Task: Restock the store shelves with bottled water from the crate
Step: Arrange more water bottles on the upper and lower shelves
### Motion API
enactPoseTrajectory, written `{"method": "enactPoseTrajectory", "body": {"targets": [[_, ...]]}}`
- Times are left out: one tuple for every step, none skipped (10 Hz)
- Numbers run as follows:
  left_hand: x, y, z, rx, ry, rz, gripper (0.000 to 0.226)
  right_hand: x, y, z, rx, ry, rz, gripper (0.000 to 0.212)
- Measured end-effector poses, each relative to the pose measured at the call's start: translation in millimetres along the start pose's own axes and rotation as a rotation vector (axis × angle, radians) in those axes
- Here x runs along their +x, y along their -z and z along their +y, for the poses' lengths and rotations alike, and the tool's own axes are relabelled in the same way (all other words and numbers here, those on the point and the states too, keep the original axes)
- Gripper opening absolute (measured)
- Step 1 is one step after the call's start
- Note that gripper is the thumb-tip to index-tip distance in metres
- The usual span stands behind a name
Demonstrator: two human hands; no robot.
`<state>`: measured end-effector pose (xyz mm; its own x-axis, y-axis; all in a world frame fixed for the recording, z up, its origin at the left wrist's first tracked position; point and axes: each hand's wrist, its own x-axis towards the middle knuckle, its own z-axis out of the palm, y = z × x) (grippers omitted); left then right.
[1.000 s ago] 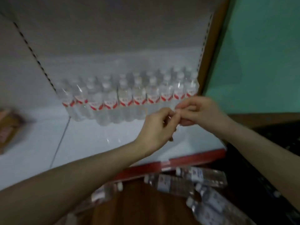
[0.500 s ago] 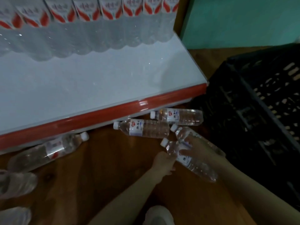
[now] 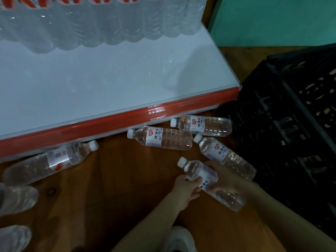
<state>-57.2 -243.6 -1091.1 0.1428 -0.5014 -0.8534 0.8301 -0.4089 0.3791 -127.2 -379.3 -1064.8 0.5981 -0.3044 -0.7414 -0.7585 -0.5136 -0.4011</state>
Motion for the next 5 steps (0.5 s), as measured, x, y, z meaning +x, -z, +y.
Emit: {"method": "enactPoseTrajectory", "body": {"targets": [[-4,1,2,0.069,-0.034,0.048,0.023,-5,-1,-2,0.07,0.055,0.043,0.081],[-18,10,13,0.087,-0.114,0.051,0.041,-14,3,-11,0.279,0.106,0.081,0.074],[-33,18,34,0.233,-0.198,-0.088,0.059,-29,16,-29,0.45,0.161,0.141,0.074],[-57,18,54,0.407,-0.261,-0.192,0.078,-50,36,-53,0.563,0.265,0.231,0.074],[-109,4,95,0.531,-0.386,-0.215,0.07,-77,59,-81,0.656,0.384,0.29,0.067]]}}
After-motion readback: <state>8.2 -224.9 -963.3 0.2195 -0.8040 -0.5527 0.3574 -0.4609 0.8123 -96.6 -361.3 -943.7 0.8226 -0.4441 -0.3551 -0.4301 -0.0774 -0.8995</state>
